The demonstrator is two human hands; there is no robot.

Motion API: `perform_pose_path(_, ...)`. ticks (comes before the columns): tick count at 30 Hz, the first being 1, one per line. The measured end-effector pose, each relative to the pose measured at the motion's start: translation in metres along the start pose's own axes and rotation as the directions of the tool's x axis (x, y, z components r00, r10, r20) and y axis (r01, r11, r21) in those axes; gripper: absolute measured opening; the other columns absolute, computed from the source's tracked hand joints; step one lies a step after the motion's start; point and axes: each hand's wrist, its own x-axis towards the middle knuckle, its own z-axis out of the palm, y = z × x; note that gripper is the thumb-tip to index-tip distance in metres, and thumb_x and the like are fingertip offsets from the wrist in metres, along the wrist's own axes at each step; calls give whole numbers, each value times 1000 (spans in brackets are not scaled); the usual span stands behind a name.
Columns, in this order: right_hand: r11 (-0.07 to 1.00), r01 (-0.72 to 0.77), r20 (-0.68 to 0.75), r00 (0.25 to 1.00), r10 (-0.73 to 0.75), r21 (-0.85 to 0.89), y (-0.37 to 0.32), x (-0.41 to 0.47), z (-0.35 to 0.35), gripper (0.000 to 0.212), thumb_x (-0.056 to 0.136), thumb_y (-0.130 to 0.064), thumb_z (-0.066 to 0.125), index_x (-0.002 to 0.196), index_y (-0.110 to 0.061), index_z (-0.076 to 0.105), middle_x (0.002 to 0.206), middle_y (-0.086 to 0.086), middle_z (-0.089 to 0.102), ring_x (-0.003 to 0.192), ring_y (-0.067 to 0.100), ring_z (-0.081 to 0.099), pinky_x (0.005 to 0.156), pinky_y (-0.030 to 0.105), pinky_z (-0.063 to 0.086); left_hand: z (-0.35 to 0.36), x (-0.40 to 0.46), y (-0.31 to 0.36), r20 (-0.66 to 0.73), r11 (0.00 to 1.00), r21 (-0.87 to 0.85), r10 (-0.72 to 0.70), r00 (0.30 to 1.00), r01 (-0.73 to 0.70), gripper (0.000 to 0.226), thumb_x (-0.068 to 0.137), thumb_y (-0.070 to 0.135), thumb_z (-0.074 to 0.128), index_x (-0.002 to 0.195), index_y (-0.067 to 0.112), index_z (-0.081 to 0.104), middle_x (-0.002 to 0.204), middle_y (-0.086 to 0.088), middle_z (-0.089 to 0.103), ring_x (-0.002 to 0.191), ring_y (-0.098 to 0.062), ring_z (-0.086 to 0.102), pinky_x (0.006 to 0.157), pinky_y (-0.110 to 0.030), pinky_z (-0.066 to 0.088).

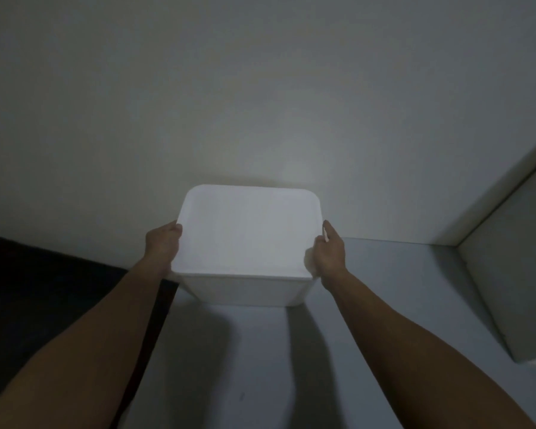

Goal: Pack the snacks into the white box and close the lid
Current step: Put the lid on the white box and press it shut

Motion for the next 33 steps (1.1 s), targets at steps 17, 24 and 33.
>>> perform_pose_path(17, 951, 115, -66, 988, -139, -286, 11, 5, 8, 51, 100, -13, 31, 150, -22, 27, 133, 15, 55, 122, 33, 50, 103, 37, 36, 8, 1, 0, 19, 983, 48, 174, 985, -175, 33, 97, 15, 53, 128, 6, 60, 122, -7, 63, 107, -18, 57, 91, -25, 41)
perform_pose_path(24, 940, 139, -108, 978, -180, -312, 10, 8, 11, 49, 101, -12, 29, 149, -18, 29, 128, 17, 58, 117, 33, 53, 94, 30, 38, 11, 16, 1, 58, 977, 68, 199, 978, -202, 34, 96, 17, 54, 129, 8, 59, 125, -8, 63, 113, -23, 59, 99, -31, 44)
perform_pose_path(33, 932, 132, -131, 974, -185, -338, 11, 11, 16, 49, 99, -11, 30, 147, -20, 32, 123, 17, 60, 113, 34, 55, 83, 27, 33, 16, 21, 3, -30, 942, 211, 273, 962, -261, 38, 92, 20, 60, 127, 4, 61, 125, -13, 64, 113, -27, 59, 96, -25, 40)
